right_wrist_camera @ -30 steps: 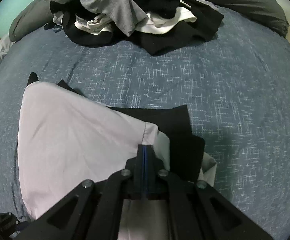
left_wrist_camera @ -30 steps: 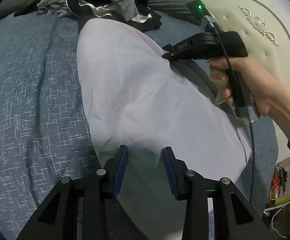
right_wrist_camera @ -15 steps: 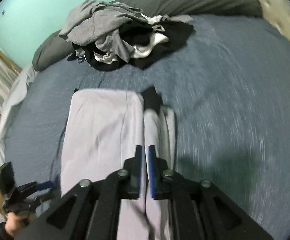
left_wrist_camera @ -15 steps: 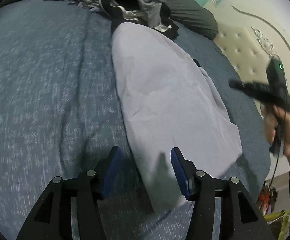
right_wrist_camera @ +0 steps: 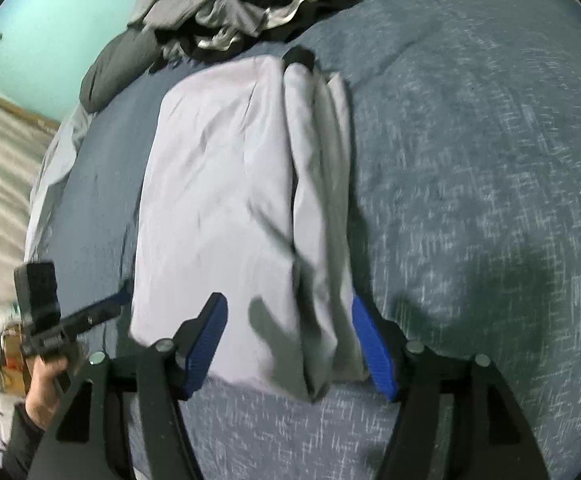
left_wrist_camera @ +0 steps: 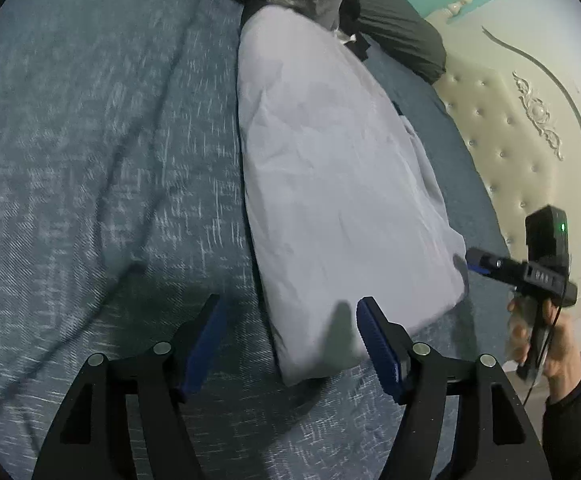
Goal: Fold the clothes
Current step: 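Grasp the end of the folded grey jacket bundle with both tools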
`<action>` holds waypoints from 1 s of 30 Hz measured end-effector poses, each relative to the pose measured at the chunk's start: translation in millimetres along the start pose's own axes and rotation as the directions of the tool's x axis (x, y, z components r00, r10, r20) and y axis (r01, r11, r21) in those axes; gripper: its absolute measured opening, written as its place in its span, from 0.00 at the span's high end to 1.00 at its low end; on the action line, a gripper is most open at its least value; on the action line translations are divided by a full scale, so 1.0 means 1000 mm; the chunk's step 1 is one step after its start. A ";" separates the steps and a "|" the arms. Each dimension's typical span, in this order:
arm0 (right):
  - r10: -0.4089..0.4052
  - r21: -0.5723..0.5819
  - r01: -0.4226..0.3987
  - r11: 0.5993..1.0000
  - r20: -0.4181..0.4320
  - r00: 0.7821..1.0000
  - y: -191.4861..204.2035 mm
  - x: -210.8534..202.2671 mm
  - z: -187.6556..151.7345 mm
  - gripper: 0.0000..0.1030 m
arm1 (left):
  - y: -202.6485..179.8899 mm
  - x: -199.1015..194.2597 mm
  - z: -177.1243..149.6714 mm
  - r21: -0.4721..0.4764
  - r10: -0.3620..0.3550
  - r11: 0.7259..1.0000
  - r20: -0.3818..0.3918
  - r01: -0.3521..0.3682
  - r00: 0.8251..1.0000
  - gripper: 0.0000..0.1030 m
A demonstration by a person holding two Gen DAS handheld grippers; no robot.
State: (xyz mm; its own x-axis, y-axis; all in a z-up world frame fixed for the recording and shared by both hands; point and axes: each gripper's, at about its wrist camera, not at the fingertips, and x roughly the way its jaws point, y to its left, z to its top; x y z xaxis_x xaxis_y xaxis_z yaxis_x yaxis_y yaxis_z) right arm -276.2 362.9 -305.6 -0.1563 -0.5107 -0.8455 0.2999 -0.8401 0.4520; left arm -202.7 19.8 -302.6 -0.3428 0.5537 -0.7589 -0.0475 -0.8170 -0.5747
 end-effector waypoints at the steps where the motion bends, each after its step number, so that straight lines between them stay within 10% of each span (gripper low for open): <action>1: 0.004 0.006 -0.004 1.000 -0.003 1.000 -0.002 0.003 -0.002 0.32 | 0.000 0.004 -0.001 -0.007 -0.002 1.000 -0.005 0.002 1.000 0.31; 30: -0.062 -0.017 0.062 0.998 -0.024 0.998 -0.012 0.035 0.003 0.30 | -0.021 0.039 0.009 -0.017 -0.062 0.998 -0.031 0.062 0.998 0.38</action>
State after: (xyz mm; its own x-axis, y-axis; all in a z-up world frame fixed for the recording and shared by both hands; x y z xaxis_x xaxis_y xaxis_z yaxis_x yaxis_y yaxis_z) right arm -288.3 354.3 -339.8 -0.1517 -0.4527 -0.8787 0.3059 -0.8668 0.3938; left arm -223.5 57.0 -317.2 -0.3101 0.6081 -0.7308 -0.0530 -0.7786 -0.6253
